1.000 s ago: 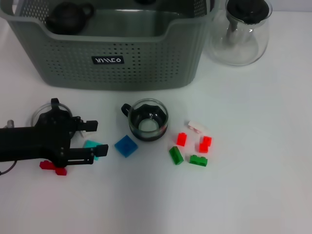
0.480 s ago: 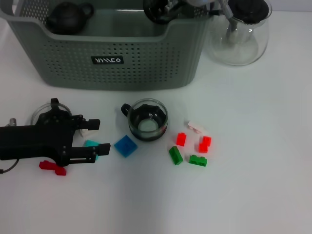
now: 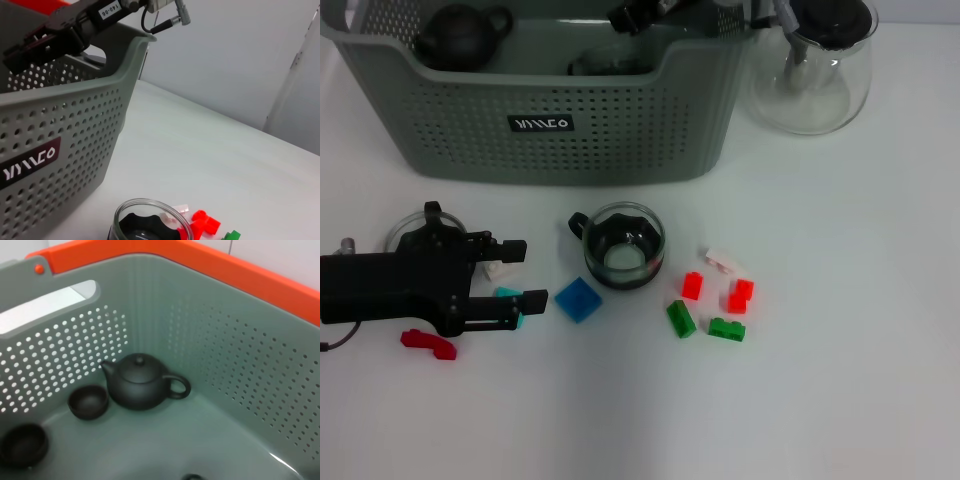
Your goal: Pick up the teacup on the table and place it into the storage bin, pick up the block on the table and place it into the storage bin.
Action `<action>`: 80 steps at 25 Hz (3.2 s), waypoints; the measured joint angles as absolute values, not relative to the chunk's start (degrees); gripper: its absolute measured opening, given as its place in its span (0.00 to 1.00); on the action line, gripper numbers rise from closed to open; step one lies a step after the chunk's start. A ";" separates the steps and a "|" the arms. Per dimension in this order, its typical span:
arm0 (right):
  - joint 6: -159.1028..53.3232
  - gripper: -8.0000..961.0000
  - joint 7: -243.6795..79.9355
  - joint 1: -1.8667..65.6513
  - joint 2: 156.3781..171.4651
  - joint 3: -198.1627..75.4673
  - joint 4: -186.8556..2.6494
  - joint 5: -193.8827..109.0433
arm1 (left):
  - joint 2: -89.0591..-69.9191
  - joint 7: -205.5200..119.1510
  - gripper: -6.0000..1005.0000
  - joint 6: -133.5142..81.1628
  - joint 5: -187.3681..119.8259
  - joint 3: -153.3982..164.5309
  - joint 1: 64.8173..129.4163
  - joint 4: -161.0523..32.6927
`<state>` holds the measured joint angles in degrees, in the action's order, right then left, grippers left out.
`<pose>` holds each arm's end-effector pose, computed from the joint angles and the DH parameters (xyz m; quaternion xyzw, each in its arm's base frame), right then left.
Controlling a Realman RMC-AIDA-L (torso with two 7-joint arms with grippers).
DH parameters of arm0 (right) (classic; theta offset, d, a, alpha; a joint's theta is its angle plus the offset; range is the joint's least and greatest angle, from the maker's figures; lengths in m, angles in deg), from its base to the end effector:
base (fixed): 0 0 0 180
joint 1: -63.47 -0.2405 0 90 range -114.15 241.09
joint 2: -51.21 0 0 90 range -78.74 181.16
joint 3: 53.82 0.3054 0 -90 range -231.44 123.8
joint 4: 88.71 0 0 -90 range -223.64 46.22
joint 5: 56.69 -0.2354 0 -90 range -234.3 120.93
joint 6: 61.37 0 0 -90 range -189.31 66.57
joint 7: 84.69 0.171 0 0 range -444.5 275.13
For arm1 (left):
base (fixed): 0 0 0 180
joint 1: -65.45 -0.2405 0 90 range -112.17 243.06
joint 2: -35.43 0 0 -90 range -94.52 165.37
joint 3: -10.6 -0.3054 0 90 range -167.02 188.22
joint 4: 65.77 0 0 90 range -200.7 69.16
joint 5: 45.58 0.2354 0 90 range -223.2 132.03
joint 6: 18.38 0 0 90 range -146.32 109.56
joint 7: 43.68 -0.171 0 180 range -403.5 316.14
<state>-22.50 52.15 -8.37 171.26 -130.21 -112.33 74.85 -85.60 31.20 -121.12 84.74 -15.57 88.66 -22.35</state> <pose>0.0779 0.5553 -0.1466 -0.9296 0.2466 0.0067 0.2738 -0.3549 0.3040 -0.0330 -0.9423 -0.2403 -0.2132 0.0946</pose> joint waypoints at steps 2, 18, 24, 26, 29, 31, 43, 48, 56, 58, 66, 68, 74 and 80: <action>-22.09 0.17 52.16 -7.80 171.13 -129.54 -113.48 74.83 | -85.60 31.20 0.72 -121.12 84.80 -15.48 88.61 -22.35; 20.69 0.58 2.23 41.09 170.58 -117.95 -153.86 17.35 | -85.66 30.61 0.72 -120.18 84.57 -15.56 88.87 -22.87; 36.48 0.58 -10.08 51.97 171.31 -109.21 -151.68 31.91 | -85.33 30.59 0.72 -120.37 84.54 -15.27 88.82 -22.85; 36.92 0.58 -10.78 53.19 171.36 -107.47 -150.27 36.84 | -85.22 30.56 0.72 -122.24 84.57 -15.47 88.82 -21.95; 37.33 0.58 -10.97 53.10 171.26 -104.89 -147.60 42.61 | -85.23 31.05 0.72 -125.76 85.28 -17.00 88.88 -18.04; 37.38 0.58 -11.25 52.50 171.25 -103.49 -145.93 44.54 | -85.86 33.62 0.72 -127.26 86.24 -18.89 88.64 -11.96; 37.89 0.58 -12.79 50.68 171.04 -98.62 -140.20 47.21 | -88.66 78.18 0.72 -127.86 107.13 -39.64 89.19 25.15; 38.03 0.58 -12.80 49.67 170.94 -98.39 -140.19 47.54 | -88.90 84.42 0.72 -124.55 111.63 -45.71 90.90 24.56; 37.94 0.58 -13.65 48.19 170.68 -98.30 -138.46 47.85 | -89.03 83.42 0.59 -115.63 111.79 -53.71 90.14 20.10; 37.99 0.58 -13.67 48.10 170.67 -98.29 -138.42 47.89 | -89.03 82.96 0.58 -113.42 111.93 -55.42 89.99 17.80; 38.12 0.58 -13.67 48.09 170.65 -97.82 -138.01 48.00 | -89.02 85.86 0.55 -108.81 114.34 -57.68 90.52 12.24; 38.12 0.58 -13.67 48.09 170.65 -97.60 -138.01 48.02 | -89.00 88.93 0.54 -108.31 115.67 -58.16 90.91 11.79; 38.13 0.58 -13.29 47.93 170.65 -97.40 -137.90 48.08 | -88.86 91.50 0.50 -108.70 116.91 -58.47 91.51 11.34; 38.12 0.58 -13.26 47.83 170.65 -97.03 -137.84 48.08 | -88.94 91.50 0.37 -109.56 117.13 -58.32 91.55 11.76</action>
<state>38.12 -13.26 47.83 170.65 -97.03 -137.84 48.08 -88.94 91.50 -109.56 117.13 -58.32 91.55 11.76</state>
